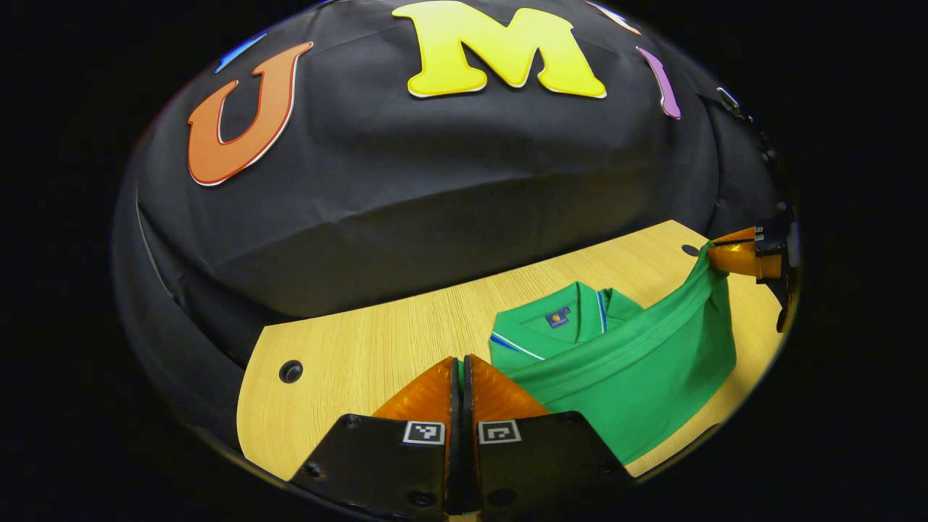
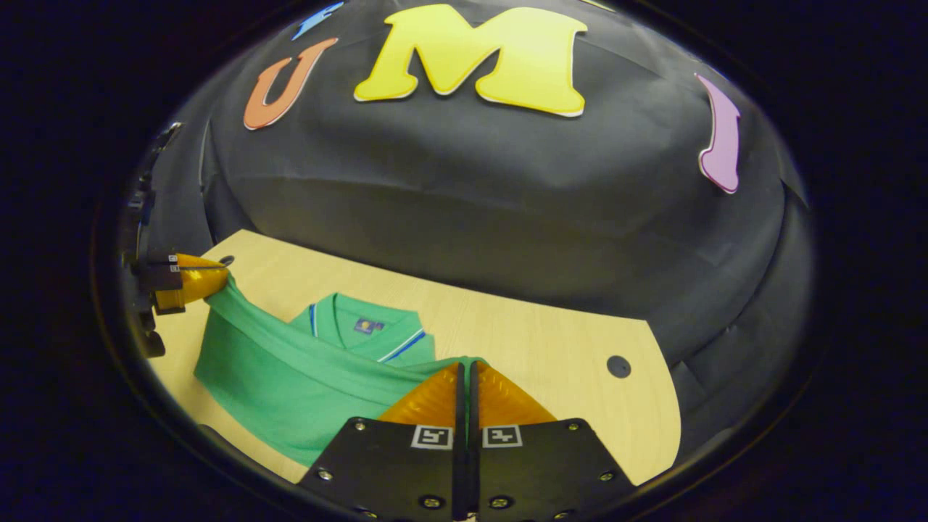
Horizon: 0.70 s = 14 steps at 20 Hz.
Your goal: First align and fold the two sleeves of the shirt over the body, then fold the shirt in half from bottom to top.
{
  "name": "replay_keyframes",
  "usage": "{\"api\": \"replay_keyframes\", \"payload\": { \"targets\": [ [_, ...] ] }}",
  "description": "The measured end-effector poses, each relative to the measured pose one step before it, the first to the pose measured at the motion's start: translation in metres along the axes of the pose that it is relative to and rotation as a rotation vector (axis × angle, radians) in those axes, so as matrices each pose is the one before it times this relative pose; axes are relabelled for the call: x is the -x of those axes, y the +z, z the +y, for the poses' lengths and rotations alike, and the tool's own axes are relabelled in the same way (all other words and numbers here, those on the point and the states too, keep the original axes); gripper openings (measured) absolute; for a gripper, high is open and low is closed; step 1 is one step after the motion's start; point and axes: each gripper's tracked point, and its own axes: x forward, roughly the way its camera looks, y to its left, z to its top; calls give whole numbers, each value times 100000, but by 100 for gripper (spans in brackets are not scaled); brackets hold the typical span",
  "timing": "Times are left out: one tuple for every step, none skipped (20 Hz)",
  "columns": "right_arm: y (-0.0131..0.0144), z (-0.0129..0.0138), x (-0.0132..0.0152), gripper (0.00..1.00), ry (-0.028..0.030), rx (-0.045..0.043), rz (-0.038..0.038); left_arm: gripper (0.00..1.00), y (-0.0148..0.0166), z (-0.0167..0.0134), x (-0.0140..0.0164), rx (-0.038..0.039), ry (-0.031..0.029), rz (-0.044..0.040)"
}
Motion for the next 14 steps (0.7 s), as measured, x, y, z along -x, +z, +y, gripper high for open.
{"api": "replay_keyframes", "payload": {
  "targets": [
    [657,-240,-496,0,-334,361,-786,3,699,146,-607,-531,262,-775],
    [798,-303,-585,1,-315,420,-1004,3,710,253,-450,-443,367,-1123],
    [780,-283,-487,0,-531,425,-1010,3,353,105,-460,-489,230,-346],
    [634,-213,-395,0,-483,81,-823,3,329,138,-512,-734,422,-569],
    [365,-110,-364,1,-404,-167,-562,3,281,58,-311,166,384,-978],
    [190,-34,-403,1,-443,203,-331,3,218,-35,-282,452,53,-894],
    [-36,-34,-297,1,-282,498,199,3,-60,-182,-253,90,-310,-124],
    [-102,89,-250,1,119,415,28,3,-132,-186,-109,409,-271,149],
    [-357,157,-262,1,-58,32,748,3,-186,-206,-151,634,-632,266],
    [-297,189,-180,1,146,-482,594,3,-103,-101,-179,681,184,-72],
    [26,221,-297,0,500,-917,-96,2,24,-105,-341,1174,-365,-849],
    [-177,359,-364,0,1181,-1544,-1229,3,167,79,-70,2118,1171,-2214],
    [-438,34,-632,0,-477,-1990,533,5,441,283,-632,2372,1544,-4017],
    [-577,745,-57,9,3390,-4765,1543,51,-128,-704,113,3352,-3526,-2418]
  ]
}}
